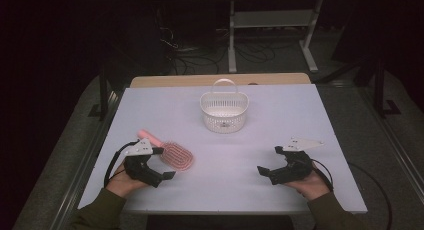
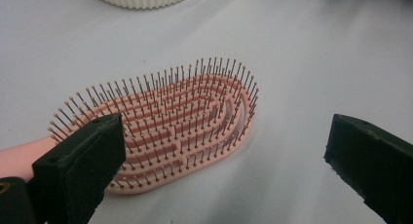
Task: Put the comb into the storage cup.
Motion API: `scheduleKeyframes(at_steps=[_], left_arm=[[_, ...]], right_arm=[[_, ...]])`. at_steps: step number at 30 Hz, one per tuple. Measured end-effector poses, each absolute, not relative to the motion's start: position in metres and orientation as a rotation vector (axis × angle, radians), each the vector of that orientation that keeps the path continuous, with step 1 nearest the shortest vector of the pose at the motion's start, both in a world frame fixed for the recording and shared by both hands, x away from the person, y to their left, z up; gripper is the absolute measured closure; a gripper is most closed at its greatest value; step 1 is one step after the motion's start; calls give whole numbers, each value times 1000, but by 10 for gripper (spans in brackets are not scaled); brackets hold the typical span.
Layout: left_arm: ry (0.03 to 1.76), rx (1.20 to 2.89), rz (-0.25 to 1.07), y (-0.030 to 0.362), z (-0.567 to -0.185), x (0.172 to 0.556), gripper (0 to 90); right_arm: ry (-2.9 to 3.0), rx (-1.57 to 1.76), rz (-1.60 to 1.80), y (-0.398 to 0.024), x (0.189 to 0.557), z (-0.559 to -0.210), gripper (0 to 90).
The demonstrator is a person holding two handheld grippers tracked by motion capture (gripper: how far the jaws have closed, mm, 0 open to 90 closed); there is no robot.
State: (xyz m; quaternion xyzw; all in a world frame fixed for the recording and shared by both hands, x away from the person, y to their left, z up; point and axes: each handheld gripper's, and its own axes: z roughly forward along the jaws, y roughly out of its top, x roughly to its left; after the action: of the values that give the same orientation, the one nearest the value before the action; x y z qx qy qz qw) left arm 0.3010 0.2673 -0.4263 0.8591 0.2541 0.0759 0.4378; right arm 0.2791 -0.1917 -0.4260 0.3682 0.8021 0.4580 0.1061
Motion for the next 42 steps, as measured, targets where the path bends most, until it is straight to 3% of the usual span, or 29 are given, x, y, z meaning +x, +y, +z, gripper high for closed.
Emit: scheduleKeyframes(at_steps=[24, 42], left_arm=[[644, 2117, 209, 268, -415, 315, 18], [689, 2111, 221, 275, -411, 324, 124]], right_arm=[[2357, 1080, 1356, -194, 279, -427, 12], [2357, 1068, 1357, -192, 278, -429, 12]])
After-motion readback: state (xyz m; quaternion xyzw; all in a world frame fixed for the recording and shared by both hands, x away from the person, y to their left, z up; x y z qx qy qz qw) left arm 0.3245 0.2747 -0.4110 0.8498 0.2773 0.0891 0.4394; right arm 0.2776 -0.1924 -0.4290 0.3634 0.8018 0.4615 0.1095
